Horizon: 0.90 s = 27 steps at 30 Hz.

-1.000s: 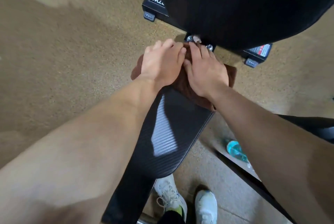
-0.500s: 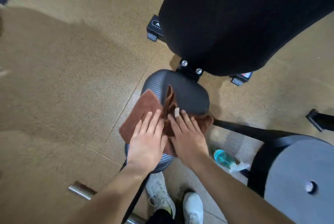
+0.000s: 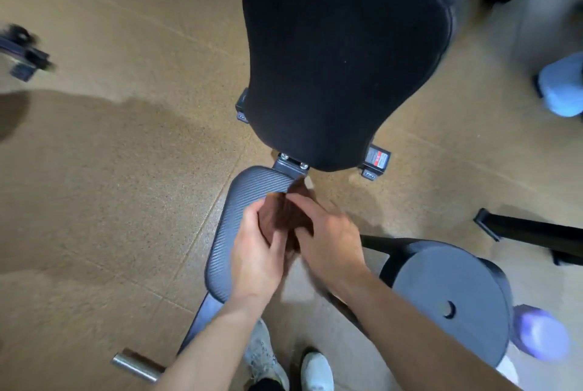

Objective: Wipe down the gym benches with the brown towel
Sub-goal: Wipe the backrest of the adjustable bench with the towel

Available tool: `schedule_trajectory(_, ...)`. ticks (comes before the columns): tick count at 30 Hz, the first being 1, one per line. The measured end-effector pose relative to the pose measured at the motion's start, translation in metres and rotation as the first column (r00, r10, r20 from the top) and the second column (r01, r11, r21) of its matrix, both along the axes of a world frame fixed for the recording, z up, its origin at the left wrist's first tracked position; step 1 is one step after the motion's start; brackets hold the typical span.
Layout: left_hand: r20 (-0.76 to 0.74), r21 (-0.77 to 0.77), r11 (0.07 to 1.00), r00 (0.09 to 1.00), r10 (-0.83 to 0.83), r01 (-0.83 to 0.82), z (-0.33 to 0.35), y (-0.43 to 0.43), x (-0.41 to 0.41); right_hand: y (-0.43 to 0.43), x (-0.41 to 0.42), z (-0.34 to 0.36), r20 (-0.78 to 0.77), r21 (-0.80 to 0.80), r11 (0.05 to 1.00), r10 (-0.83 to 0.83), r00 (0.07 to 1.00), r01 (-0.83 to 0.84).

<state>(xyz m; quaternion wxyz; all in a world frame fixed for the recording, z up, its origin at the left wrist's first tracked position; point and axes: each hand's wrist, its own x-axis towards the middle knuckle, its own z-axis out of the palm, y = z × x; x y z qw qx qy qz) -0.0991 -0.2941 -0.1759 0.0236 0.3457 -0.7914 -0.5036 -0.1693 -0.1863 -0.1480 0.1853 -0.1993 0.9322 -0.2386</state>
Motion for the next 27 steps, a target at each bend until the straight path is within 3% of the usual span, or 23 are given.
schedule_trajectory(3, -0.249, 0.072, 0.997, 0.968, 0.036, -0.019, 0.063, 0.001, -0.042, 0.012, -0.030, 0.072, -0.386, -0.133, 0.991, -0.057, 0.921, 0.006)
schedule_trajectory(6, -0.519, -0.038, 0.998, 0.854, 0.020, -0.047, 0.126, 0.002, -0.092, 0.012, -0.065, 0.125, -0.743, -0.253, 0.965, -0.143, 0.654, -0.076)
schedule_trajectory(9, -0.666, -0.068, 0.996, 0.746, -0.001, -0.059, 0.169, 0.005, -0.142, -0.005, -0.111, 0.153, -0.914, -0.177, 0.975, -0.112, 0.391, -0.134)
schedule_trajectory(11, -0.624, -0.205, 0.979, 0.773, -0.117, -0.018, 0.166, 0.002, -0.168, -0.009, -0.140, 0.149, -0.961, 0.009, 0.997, 0.031, 0.276, -0.080)
schedule_trajectory(14, -0.568, -0.401, 0.916, 0.788, -0.238, -0.013, 0.129, -0.011, -0.192, 0.001, -0.169, 0.124, -0.948, 0.277, 0.958, 0.285, 0.144, -0.074)
schedule_trajectory(16, -0.537, -0.364, 0.931, 0.821, -0.193, -0.019, 0.100, -0.016, -0.193, 0.006, -0.173, 0.103, -0.924, 0.372, 0.921, 0.379, 0.048, -0.118)
schedule_trajectory(18, -0.390, -0.339, 0.940, 0.903, -0.179, 0.040, 0.069, -0.015, -0.183, 0.004, -0.172, 0.081, -0.847, 0.523, 0.839, 0.531, 0.014, -0.150)
schedule_trajectory(20, -0.164, -0.367, 0.924, 0.970, -0.180, 0.109, 0.042, -0.010, -0.168, 0.008, -0.168, 0.058, -0.701, 0.707, 0.696, 0.713, 0.007, -0.125)
schedule_trajectory(22, -0.056, -0.373, 0.926, 0.995, -0.078, 0.052, 0.043, -0.006, -0.165, 0.009, -0.167, 0.051, -0.643, 0.762, 0.640, 0.766, 0.002, -0.100)
schedule_trajectory(23, -0.074, -0.387, 0.922, 0.997, -0.004, -0.025, 0.055, -0.004, -0.169, 0.005, -0.169, 0.059, -0.673, 0.735, 0.669, 0.740, 0.000, -0.110)
schedule_trajectory(25, -0.270, -0.356, 0.891, 0.944, 0.191, -0.282, 0.090, -0.006, -0.180, -0.009, -0.176, 0.090, -0.789, 0.611, 0.776, 0.613, -0.036, -0.156)
schedule_trajectory(27, -0.485, -0.173, 0.837, 0.784, 0.387, -0.519, 0.126, -0.018, -0.195, -0.023, -0.190, 0.128, -0.852, 0.520, 0.835, 0.522, -0.040, -0.178)
